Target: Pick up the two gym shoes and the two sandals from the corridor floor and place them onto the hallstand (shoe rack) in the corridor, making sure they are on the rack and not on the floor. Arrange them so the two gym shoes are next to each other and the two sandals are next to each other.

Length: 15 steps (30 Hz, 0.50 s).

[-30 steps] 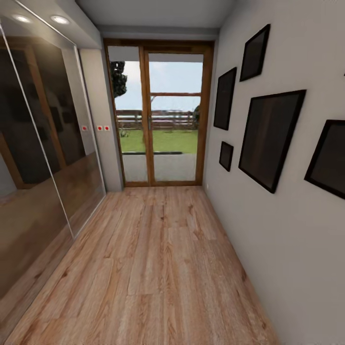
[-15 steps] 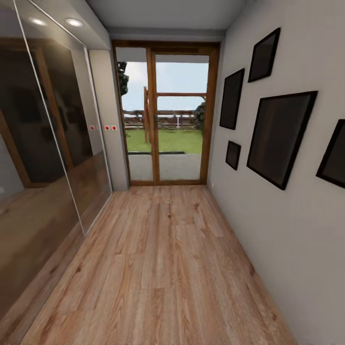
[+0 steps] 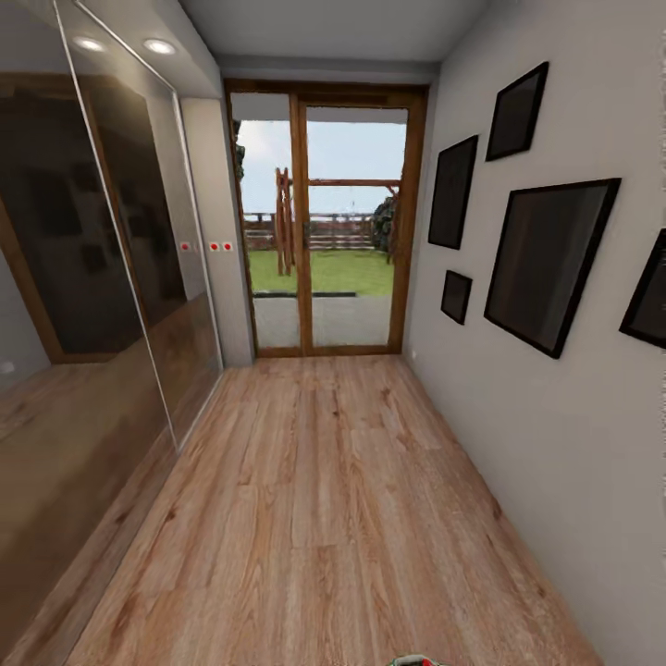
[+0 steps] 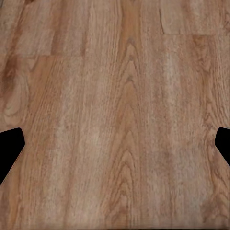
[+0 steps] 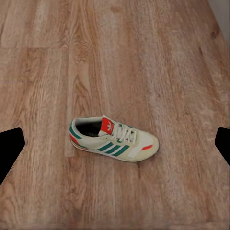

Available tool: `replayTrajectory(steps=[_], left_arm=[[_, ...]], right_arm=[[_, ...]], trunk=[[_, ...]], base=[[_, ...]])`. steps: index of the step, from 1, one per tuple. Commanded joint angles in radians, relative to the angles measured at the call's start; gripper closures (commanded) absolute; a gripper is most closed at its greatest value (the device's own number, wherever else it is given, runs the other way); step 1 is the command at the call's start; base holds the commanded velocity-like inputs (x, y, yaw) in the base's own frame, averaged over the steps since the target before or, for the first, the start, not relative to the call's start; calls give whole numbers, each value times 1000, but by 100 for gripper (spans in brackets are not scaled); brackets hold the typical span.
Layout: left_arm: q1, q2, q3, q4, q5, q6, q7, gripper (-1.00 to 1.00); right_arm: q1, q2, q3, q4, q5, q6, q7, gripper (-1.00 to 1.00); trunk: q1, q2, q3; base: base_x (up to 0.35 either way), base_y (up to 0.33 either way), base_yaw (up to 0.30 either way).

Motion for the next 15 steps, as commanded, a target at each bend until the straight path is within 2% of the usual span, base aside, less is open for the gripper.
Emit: replayTrajectory(steps=[1, 15], left_arm=[[0, 0, -1, 1, 8, -3, -1, -100], [0, 2, -1, 5, 6, -3, -1, -100]], right_arm=[[-1, 0, 0, 0, 1, -3, 0, -100], [-1, 2, 1, 2, 1, -2, 0, -100]], trunk=[[0, -1, -1], [0, -1, -2]], base=[[-126, 286, -184], [-135, 286, -258]])
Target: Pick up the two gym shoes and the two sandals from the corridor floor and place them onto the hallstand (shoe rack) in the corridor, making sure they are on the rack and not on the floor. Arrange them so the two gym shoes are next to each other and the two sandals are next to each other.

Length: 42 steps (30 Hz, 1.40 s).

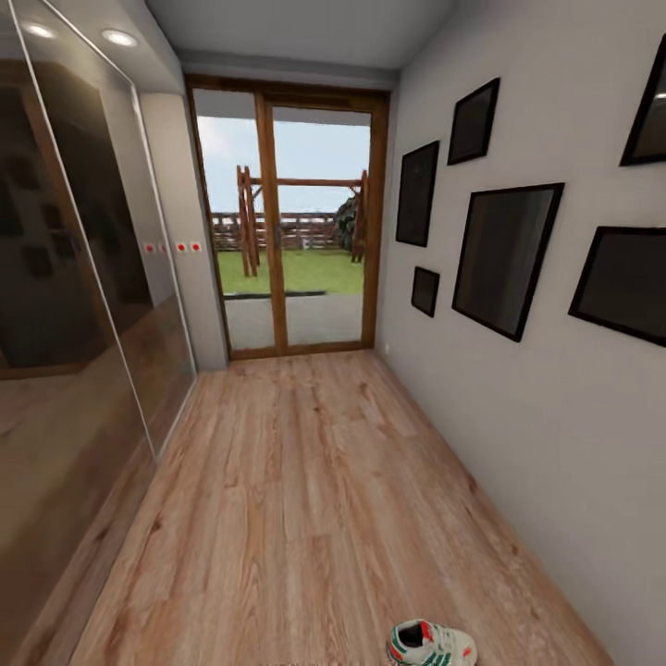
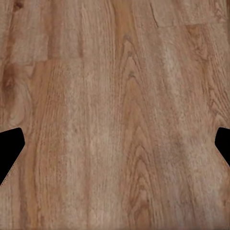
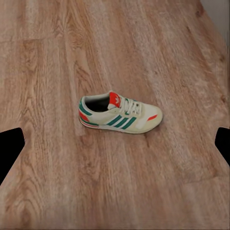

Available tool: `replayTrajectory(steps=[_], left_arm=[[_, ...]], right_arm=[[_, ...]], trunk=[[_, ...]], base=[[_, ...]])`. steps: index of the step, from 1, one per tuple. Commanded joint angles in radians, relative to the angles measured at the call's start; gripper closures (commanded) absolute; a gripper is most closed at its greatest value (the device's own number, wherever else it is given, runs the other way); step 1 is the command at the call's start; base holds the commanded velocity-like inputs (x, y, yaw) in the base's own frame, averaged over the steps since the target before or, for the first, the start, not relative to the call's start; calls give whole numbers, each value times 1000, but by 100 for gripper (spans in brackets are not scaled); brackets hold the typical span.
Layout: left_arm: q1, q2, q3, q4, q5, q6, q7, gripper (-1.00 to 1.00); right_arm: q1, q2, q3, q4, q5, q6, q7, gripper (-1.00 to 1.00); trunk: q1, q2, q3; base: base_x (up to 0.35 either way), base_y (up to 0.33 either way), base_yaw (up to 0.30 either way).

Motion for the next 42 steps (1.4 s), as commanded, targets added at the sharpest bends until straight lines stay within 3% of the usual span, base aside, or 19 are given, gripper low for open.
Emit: replayTrajectory(steps=[1, 17, 42], left_arm=[[0, 1, -1, 1, 7, -3, -1, -100], [0, 2, -1, 1, 6, -4, 0, -100], [0, 2, -1, 1, 10, -3, 0, -100]], right_arm=[[-1, 0, 0, 1, 1, -3, 0, -100], [-1, 0, 0, 0, -1, -3, -1, -100], [-1, 0, -1, 2, -4, -2, -1, -100]], trunk=[[0, -1, -1], [0, -1, -10], [0, -1, -29]], base=[[-142, 286, -282], [-105, 245, -284], [-4, 16, -273]])
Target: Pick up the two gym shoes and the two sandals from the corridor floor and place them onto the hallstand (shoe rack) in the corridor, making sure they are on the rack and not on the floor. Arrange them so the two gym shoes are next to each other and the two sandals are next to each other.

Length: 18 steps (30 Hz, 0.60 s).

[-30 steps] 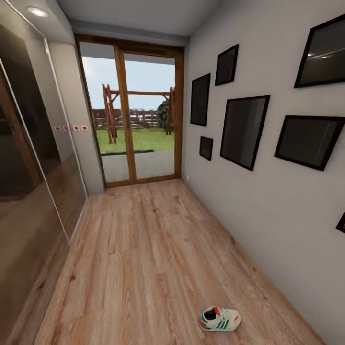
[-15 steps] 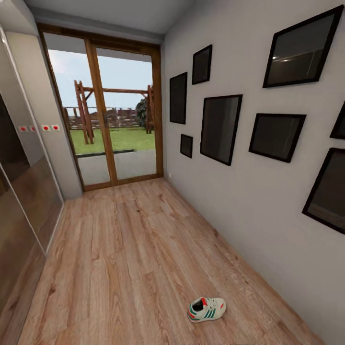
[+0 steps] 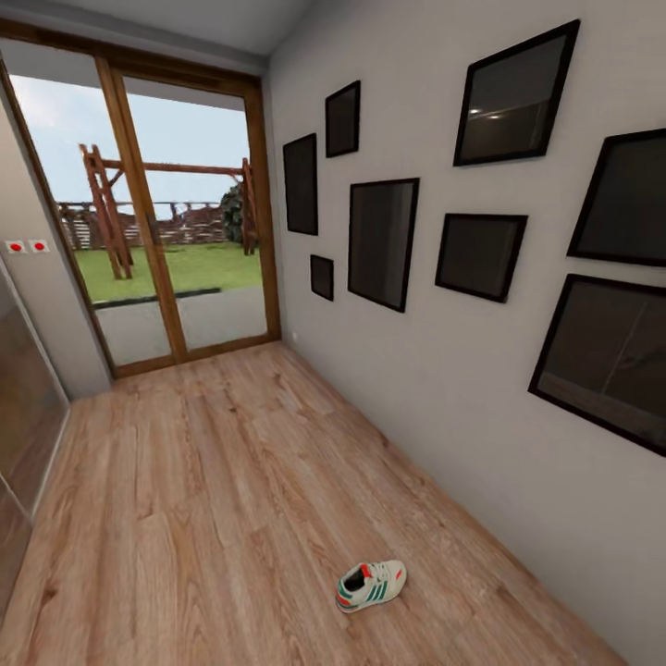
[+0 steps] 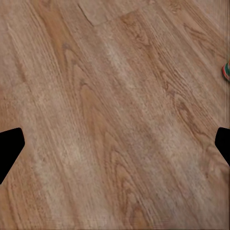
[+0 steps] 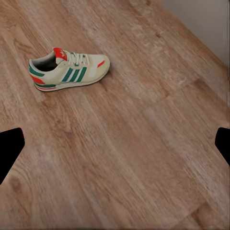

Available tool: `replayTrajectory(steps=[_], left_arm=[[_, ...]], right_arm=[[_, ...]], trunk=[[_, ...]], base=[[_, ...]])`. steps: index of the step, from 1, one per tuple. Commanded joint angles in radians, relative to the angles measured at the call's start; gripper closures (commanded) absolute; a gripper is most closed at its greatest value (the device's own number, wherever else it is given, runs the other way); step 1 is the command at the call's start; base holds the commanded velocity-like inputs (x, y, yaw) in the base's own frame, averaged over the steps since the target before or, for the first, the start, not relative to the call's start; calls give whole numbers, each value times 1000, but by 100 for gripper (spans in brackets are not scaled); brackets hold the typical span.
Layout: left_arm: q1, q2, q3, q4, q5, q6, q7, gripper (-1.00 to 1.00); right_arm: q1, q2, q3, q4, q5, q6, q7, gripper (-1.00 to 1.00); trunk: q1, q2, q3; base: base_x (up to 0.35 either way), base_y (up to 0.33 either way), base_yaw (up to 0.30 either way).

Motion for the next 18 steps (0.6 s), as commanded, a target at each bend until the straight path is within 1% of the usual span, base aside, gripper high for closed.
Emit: replayTrajectory(steps=[1, 18], left_arm=[[0, 0, -1, 1, 8, -3, -1, -100], [0, -2, -2, 2, 5, -3, -1, -100]], right_arm=[[-1, 0, 0, 1, 0, -3, 0, -100], [-1, 0, -2, 1, 0, -4, -1, -100]], trunk=[[0, -1, -2], [0, -1, -15]], base=[[0, 0, -267], [0, 0, -268]])
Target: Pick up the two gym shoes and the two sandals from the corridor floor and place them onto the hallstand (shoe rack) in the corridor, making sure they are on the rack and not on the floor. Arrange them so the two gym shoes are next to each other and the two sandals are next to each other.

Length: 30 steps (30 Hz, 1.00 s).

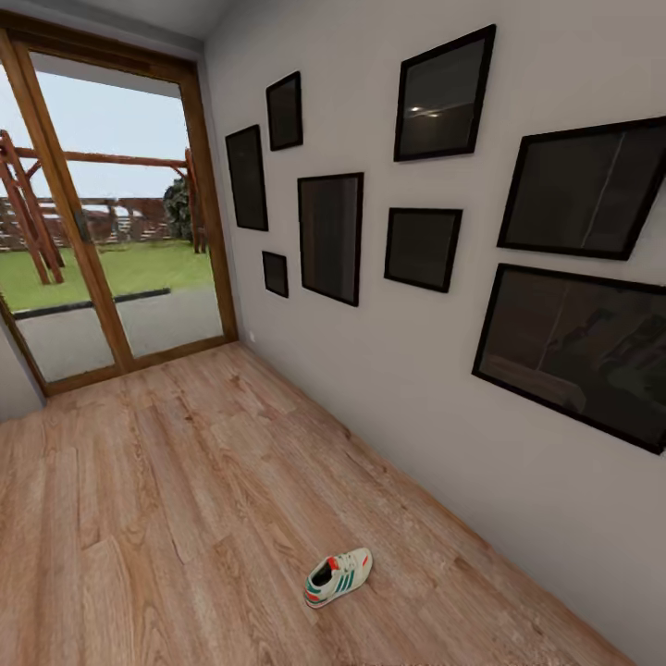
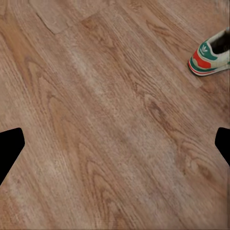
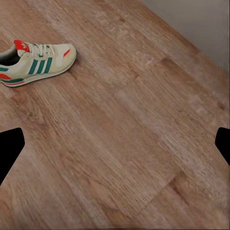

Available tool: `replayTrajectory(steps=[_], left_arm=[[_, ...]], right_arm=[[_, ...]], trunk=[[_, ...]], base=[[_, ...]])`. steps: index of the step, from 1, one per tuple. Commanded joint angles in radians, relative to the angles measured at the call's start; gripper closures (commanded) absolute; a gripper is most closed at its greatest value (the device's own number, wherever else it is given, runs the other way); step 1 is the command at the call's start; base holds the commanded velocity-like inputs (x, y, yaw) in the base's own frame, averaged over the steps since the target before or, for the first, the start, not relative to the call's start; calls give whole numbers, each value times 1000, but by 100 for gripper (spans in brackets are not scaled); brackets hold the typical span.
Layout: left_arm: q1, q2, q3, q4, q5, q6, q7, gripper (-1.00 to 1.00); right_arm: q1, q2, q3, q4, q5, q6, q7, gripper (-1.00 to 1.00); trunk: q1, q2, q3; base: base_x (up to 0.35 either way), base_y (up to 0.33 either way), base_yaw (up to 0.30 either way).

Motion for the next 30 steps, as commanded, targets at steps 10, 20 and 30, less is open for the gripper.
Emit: replayTrajectory(steps=[10, 20, 30], left_arm=[[0, 0, -1, 0, 7, -3, -1, -100], [0, 0, -1, 0, 7, -4, -1, -100], [0, 0, -1, 0, 6, -4, -1, -100]], right_arm=[[-1, 0, 0, 1, 0, -3, 0, -100], [-1, 0, 0, 1, 0, -3, 0, -100], [-1, 0, 0, 2, 0, -3, 0, -100]], trunk=[[0, -1, -8], [0, -1, -15], [0, -1, -22]], base=[[0, 0, -269], [0, 0, -269], [0, 0, -269]])
